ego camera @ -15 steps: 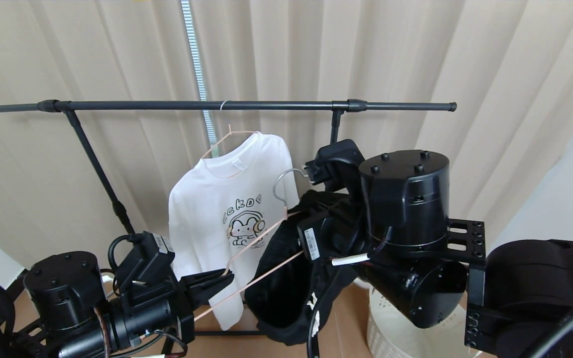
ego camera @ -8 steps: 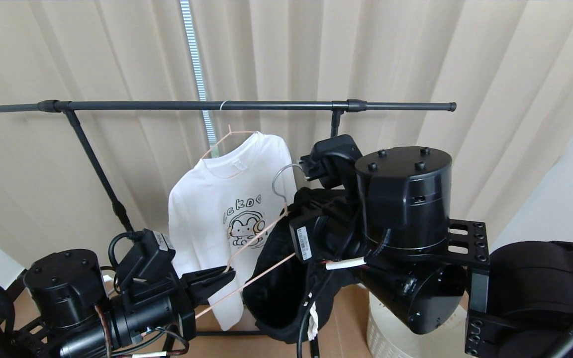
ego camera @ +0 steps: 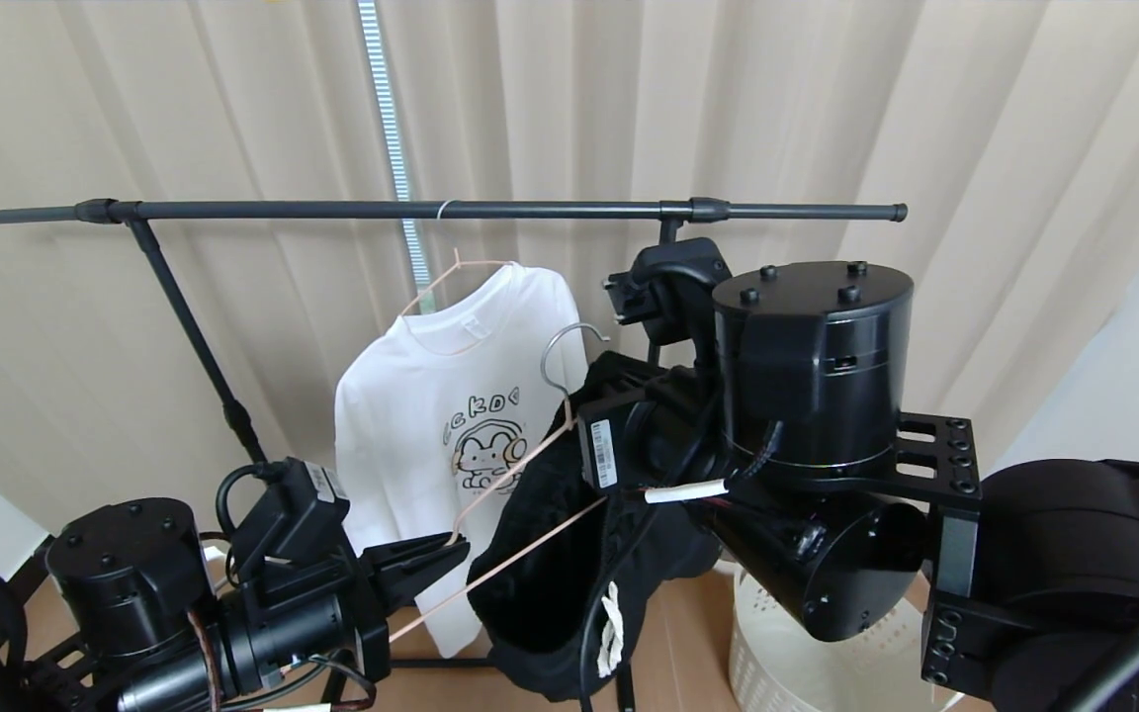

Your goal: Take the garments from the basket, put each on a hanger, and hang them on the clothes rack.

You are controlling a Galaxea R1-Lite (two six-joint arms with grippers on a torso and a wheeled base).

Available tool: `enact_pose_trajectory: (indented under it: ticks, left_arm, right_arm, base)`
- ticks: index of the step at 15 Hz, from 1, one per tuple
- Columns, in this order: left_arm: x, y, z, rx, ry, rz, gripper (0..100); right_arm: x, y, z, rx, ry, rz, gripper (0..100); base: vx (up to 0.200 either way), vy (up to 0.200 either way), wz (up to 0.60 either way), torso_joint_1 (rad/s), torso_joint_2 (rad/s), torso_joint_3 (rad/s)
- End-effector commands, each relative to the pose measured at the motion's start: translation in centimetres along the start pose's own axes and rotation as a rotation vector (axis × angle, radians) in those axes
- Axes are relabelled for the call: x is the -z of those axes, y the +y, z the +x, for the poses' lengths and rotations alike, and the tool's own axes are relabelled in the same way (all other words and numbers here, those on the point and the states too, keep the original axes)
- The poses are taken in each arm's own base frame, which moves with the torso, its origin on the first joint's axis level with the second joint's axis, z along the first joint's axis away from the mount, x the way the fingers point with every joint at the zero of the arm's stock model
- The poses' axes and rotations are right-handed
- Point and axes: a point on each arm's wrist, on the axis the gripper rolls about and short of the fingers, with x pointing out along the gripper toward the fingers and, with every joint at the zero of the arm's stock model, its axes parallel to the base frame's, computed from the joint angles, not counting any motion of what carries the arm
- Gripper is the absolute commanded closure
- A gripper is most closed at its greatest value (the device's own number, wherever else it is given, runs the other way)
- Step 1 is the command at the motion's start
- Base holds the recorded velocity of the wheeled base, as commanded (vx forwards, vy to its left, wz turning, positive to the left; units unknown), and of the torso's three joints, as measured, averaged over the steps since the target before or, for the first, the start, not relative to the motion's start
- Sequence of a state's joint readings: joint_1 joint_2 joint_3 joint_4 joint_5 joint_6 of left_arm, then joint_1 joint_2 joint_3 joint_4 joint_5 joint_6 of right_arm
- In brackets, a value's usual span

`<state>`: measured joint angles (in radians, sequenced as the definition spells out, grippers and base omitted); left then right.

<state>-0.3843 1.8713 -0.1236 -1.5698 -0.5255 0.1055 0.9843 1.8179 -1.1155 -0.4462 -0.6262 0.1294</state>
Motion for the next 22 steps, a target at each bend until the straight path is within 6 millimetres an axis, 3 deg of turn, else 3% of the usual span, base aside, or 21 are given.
enact_pose_trajectory:
  ticks: [1,10,13,18,22]
  left_arm:
    - [-0.3,-0.1,-0.1,0.0,-0.011,0.007,100]
    - [-0.7,-0.1,-0.3,-0.003,-0.029,-0.003,100]
    - [-0.7,0.0,-0.4,-0.009,-0.03,-0.008,100]
    - [-0.6,0.1,-0.3,-0.009,-0.028,-0.009,100]
    - [-0.7,0.1,-0.3,-0.009,-0.03,-0.008,100]
  right_arm:
    - [0.1,0.1,0.1,0.001,0.002,-0.002,0]
    - [-0.3,-1.4,0.5,0.042,-0.002,0.007,0]
    - [0.2,-2.8,-1.5,-0.02,0.028,-0.073,0]
    - [0.6,-6.5,-3.5,-0.204,0.05,-0.184,0]
    - [0.3,-10.5,-3.0,-0.37,0.116,-0.272,0]
  base:
    - [0.0,0.0,0.0,0.0,0.0,0.0]
    - [0.0,0.0,0.0,0.0,0.0,0.0]
    - [0.0,0.0,0.0,0.0,0.0,0.0]
    - [0.0,0.0,0.0,0.0,0.0,0.0]
    - [0.0,0.0,0.0,0.0,0.0,0.0]
